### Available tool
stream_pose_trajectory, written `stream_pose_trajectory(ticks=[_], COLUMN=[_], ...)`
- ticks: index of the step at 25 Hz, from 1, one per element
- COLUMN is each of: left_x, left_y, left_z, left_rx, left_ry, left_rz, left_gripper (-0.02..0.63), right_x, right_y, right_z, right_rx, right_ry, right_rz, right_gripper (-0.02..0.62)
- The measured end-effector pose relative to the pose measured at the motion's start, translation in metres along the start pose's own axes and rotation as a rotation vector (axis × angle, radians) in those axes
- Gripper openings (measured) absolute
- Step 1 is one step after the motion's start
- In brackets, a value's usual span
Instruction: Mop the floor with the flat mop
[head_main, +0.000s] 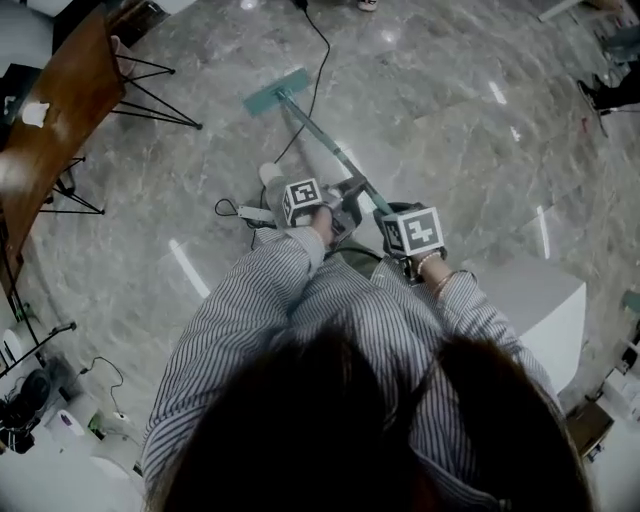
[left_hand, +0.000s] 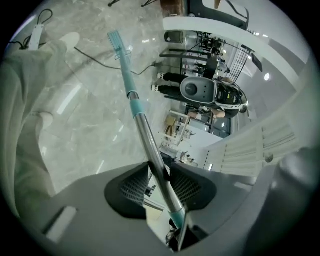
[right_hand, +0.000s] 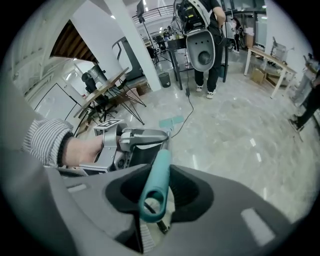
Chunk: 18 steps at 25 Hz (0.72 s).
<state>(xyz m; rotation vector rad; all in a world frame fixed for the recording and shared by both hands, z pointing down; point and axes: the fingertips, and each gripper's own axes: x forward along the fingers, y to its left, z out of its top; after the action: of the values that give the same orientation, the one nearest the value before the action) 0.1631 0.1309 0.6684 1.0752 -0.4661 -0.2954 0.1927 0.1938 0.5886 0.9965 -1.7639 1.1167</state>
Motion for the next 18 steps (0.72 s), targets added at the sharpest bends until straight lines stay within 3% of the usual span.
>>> stream_pose_trajectory(ticks=[4,8,18], left_x=[0.002,0.0,-0.004], left_y=[0.007,-0.002,-0.006], left_z=[-0.054,-0.088,-0.094], left_rx=[-0.02,-0.015,-0.01], left_ry=[0.099,0.185,0.22], left_rz=[0.006,-0.009,-0.008], left_gripper=[0.129,0.129,0.13], right_x=[-0.034,-0.062,-0.067], right_y=[-0.008,-0.008,-0.005], right_z=[-0.039,-0.053,-0.055], right_rx=[0.01,0.01,0.07], right_ry=[0.013,0.012,-0.023], right_rz=[0.01,0.015,0.061], right_gripper=[0.114,0.114,0.118])
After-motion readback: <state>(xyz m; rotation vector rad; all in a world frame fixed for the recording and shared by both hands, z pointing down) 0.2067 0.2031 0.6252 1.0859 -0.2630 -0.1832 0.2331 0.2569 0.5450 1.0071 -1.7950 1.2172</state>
